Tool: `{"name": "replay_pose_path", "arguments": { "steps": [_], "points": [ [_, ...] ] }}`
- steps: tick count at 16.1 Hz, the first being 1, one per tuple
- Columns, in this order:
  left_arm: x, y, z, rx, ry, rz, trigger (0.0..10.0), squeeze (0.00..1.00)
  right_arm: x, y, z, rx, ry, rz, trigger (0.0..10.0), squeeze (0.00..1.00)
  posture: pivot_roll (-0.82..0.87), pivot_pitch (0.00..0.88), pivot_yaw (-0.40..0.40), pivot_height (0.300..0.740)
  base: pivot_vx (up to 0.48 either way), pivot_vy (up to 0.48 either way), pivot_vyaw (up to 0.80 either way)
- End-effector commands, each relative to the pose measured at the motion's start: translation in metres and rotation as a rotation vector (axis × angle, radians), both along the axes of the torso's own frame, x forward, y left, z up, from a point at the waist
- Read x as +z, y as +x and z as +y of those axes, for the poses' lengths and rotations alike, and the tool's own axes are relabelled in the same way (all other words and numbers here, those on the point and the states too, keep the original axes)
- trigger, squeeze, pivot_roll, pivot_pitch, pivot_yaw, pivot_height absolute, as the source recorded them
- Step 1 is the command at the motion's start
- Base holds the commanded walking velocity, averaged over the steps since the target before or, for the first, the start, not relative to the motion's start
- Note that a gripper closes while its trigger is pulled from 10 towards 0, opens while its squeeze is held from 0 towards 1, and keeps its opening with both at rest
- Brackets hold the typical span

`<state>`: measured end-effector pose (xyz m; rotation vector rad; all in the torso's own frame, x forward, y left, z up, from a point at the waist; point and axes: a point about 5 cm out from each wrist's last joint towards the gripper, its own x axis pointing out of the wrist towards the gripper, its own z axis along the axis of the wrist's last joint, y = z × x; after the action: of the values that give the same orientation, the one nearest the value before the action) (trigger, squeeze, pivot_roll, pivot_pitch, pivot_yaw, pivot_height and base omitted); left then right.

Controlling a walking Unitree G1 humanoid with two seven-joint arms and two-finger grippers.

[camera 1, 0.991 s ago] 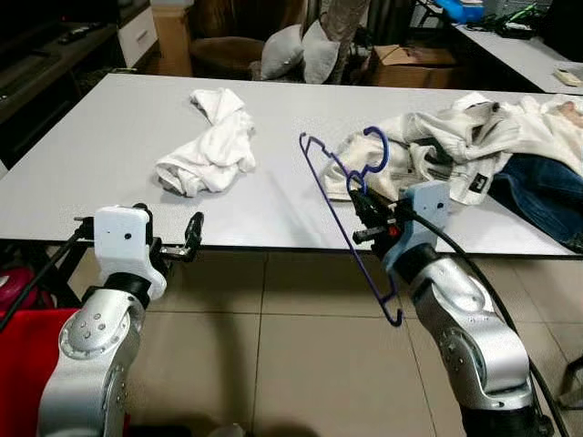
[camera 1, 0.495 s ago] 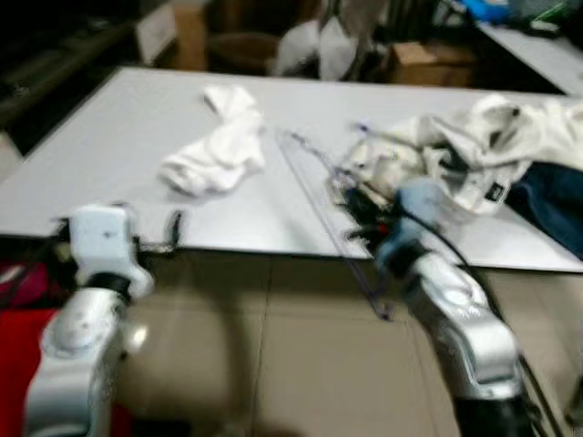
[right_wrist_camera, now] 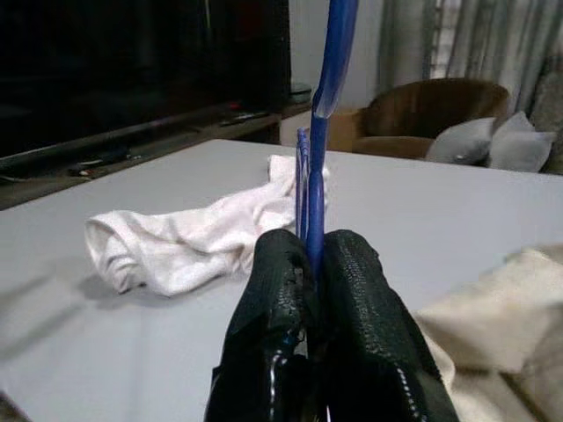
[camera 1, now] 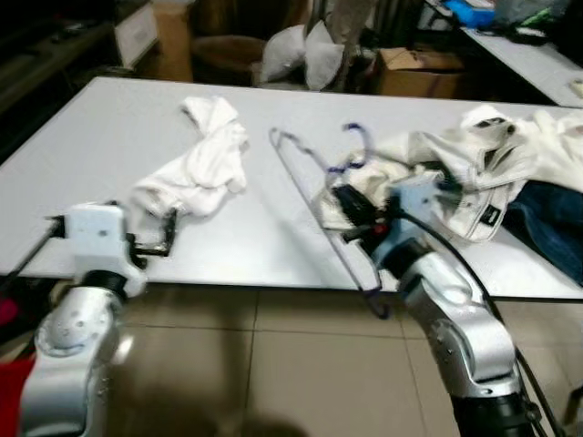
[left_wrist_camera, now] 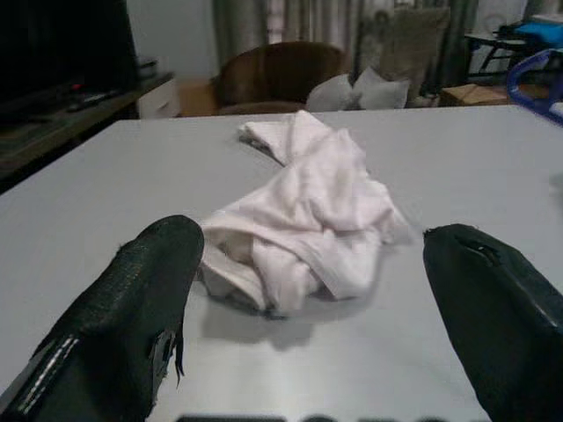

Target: Hang hanger

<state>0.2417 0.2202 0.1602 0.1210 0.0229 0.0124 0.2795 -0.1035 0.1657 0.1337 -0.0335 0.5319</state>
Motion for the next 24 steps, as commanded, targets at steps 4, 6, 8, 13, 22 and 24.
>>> {"name": "replay_pose_path", "arguments": {
  "steps": [4,6,8,13,22,24],
  "points": [
    [0.001,0.008,-0.009,-0.049,-0.005,-0.009,10.0,0.0,0.008,0.004,-0.016,-0.054,-0.001,-0.037,10.0,0.0,0.01,0.0,0.006,0.74,0.358,0.0,0.0],
    [0.0,0.012,-0.009,-0.06,-0.006,-0.004,10.0,0.0,0.012,0.004,-0.019,-0.06,-0.009,-0.052,10.0,0.0,0.0,0.0,0.016,0.74,0.36,0.0,0.0],
    [-0.009,0.016,-0.016,-0.148,-0.027,0.059,10.0,0.0,0.014,0.005,-0.024,-0.078,-0.011,-0.057,10.0,0.0,-0.01,0.0,0.017,0.74,0.176,0.0,0.0],
    [-0.029,0.035,-0.007,-0.341,0.216,0.174,10.0,1.0,0.014,0.007,-0.028,-0.104,-0.01,-0.05,10.0,0.0,-0.01,0.0,0.019,0.74,0.0,0.0,0.0],
    [-0.091,0.069,0.007,-0.337,0.296,0.496,0.0,0.0,0.014,0.007,-0.027,-0.138,0.004,-0.047,10.0,0.0,-0.02,0.0,0.056,0.74,0.0,0.0,0.0],
    [-0.094,0.07,0.008,-0.335,0.276,0.512,0.0,0.0,0.014,0.007,-0.027,-0.138,0.004,-0.047,10.0,0.0,-0.02,0.0,0.053,0.74,0.0,0.0,0.0]
  ]
}}
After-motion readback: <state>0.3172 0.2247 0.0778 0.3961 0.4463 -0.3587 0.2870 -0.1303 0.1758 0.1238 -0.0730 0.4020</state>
